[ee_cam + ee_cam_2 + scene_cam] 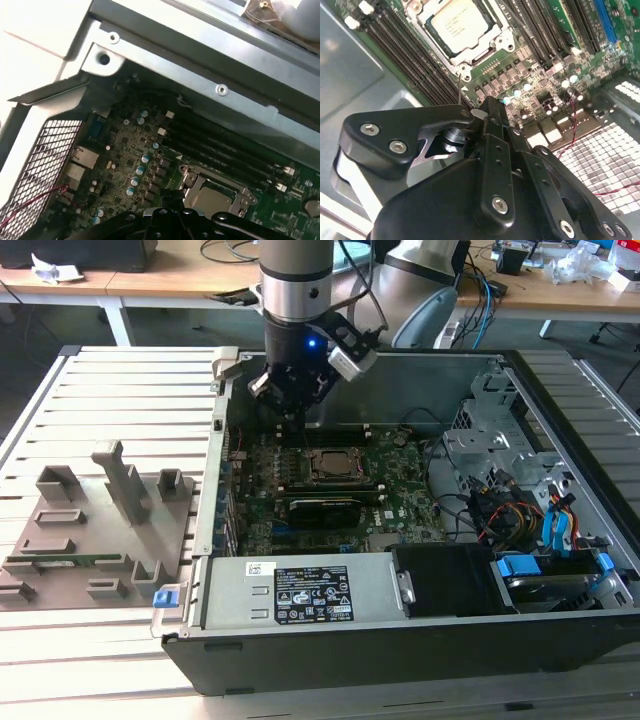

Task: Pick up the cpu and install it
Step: 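Install the first cpu locking lever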

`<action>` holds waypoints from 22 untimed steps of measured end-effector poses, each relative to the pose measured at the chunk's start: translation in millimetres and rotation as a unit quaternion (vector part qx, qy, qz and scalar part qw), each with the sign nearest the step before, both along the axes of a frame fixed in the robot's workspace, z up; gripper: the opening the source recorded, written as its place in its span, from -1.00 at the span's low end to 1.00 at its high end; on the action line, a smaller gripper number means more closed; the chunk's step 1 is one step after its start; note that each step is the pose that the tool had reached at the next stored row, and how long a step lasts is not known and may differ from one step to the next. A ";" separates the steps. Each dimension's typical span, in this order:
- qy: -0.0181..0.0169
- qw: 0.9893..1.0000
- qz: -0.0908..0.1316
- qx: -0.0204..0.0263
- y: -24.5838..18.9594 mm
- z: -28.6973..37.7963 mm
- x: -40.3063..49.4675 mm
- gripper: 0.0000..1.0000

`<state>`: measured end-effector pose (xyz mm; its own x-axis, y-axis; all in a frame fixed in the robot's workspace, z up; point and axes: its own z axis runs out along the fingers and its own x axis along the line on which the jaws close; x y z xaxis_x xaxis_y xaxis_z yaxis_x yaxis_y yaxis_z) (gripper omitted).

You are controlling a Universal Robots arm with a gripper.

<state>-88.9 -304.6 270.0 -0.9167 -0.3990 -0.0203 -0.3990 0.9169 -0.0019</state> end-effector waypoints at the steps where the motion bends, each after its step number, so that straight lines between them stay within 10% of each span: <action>1: 0.000 1.000 -0.008 0.000 0.0 -0.1 0.0 -0.79; 7: 0.000 0.997 -0.077 -0.004 0.0 -0.7 0.0 -0.79; 10: -0.002 0.995 -0.102 -0.023 0.0 -0.7 0.0 -0.79; 11: -0.001 0.991 -0.131 -0.024 0.0 -1.2 0.0 -0.79; 14: 0.000 0.984 -0.176 -0.024 0.0 -2.4 0.0 -0.79; 17: 0.004 0.983 -0.183 -0.002 0.0 -2.5 -0.6 -0.79; 22: 0.005 0.983 -0.184 -0.001 5.8 -3.0 -8.9 -0.79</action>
<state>-97.8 -298.8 267.0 -0.9991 -0.0410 -0.0108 -0.0410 0.9992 -0.0021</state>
